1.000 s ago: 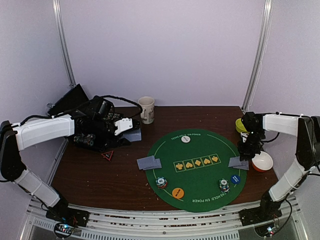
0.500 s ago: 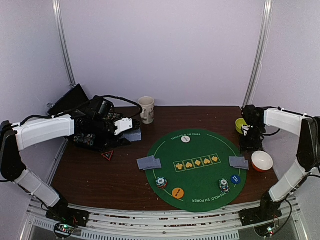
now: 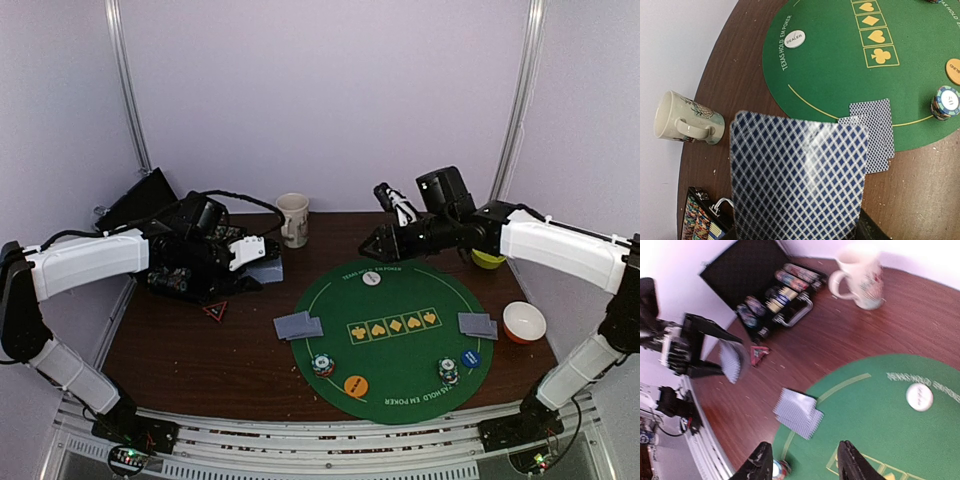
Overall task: Distribute texas hold em gaming equipment
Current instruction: Pick up the poker card from the face-down deck piles.
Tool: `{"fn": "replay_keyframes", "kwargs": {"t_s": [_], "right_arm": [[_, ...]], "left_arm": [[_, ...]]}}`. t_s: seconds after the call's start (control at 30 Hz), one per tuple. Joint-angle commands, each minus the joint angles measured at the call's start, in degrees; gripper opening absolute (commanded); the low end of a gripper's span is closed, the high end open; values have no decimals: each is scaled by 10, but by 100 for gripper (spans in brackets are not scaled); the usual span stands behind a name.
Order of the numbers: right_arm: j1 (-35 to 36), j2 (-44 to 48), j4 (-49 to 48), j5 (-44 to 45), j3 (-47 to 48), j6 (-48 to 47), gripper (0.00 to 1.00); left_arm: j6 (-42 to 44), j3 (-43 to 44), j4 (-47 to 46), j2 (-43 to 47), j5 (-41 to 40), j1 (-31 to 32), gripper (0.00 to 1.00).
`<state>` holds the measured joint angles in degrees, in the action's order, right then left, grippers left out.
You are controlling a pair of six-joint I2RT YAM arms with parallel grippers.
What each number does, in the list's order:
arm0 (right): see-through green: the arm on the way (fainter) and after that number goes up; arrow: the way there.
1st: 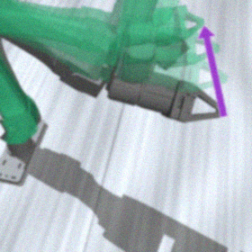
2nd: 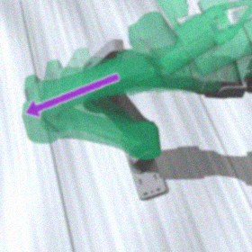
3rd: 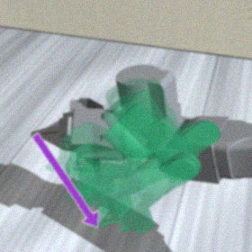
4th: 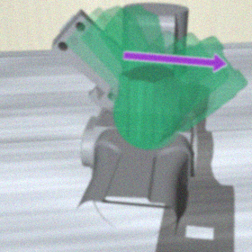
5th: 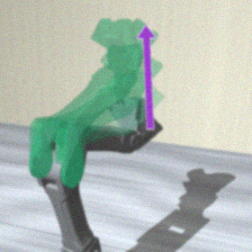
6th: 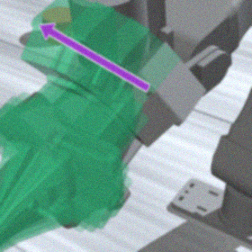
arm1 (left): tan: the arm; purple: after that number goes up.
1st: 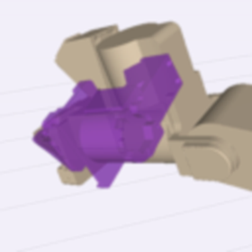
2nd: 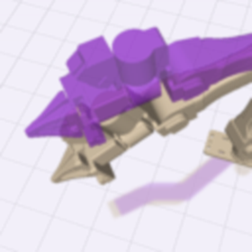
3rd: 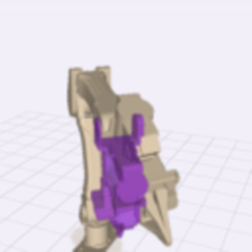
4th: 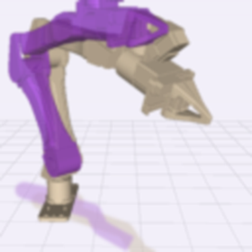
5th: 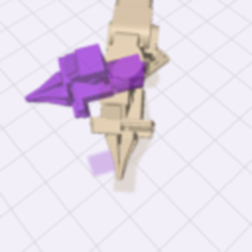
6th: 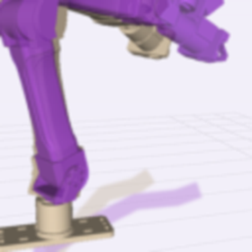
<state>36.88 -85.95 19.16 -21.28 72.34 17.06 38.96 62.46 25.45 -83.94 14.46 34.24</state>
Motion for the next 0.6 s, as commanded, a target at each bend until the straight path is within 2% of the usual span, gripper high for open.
{"fn": "replay_keyframes", "kwargs": {"t_s": [0.0, 0.13, 0.3, 0.57], "right_arm": [[47, -42, -299, -87, -22, 73, 48], [79, -116, -365, -99, 17, 94, 52], [112, -196, -353, -96, 73, 80, 57], [118, -260, -390, -101, 99, 119, 59]], "left_arm": [[2, 4, -20, 16, 18, 3, 53], [1, 4, -20, 19, 17, 3, 53], [2, 5, -20, 19, 19, 3, 53], [1, 5, -19, 17, 17, 3, 53]]}}
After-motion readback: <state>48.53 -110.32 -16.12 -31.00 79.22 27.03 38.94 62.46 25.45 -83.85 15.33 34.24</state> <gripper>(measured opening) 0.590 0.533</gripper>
